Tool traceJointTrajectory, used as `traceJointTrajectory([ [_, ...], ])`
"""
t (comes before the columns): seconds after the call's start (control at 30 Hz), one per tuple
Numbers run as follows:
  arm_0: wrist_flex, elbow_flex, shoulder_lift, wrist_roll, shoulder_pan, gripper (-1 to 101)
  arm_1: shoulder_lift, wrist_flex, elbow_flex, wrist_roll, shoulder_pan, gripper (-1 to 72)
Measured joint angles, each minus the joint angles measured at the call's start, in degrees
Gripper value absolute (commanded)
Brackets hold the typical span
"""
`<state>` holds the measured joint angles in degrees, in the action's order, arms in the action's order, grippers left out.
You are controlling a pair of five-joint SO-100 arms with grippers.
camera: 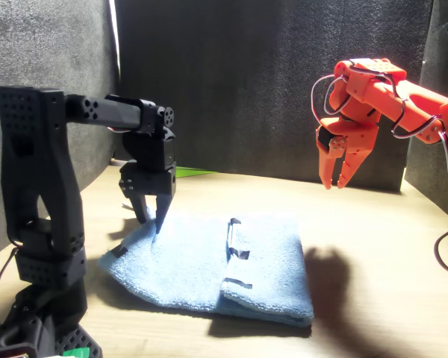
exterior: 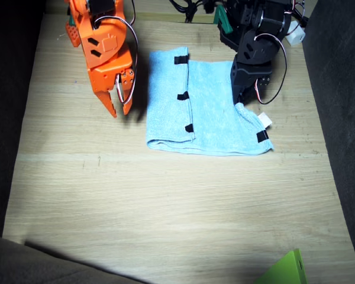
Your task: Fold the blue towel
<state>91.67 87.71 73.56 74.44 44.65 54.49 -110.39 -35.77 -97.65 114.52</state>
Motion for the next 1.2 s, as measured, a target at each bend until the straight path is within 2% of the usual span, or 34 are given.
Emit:
traceJointTrajectory([
  [0.2, 4.9, -10.5, -3.0, 1.6, -5.6, -1, 0.2, -0.2, -0.5, 0.0, -0.2, 12.0],
  [0.43, 17.1, -30.7, -12.9, 3.1, -7.6, -1, 2.0, -0.2, -2.3, 0.0, -1.1, 12.0],
  [0.63, 24.2, -48.0, -23.3, 3.2, -10.5, -1, 3.8, -0.4, -5.3, -0.8, -1.1, 11.9],
  [0.83, 25.1, -56.6, -27.8, 4.6, -15.0, -1, 7.8, 2.1, -12.1, -0.7, -2.9, 11.9],
  [1.2, 25.8, -60.5, -29.1, 5.5, -23.7, -1, 10.9, 4.7, -19.2, -0.7, -4.2, 11.9],
])
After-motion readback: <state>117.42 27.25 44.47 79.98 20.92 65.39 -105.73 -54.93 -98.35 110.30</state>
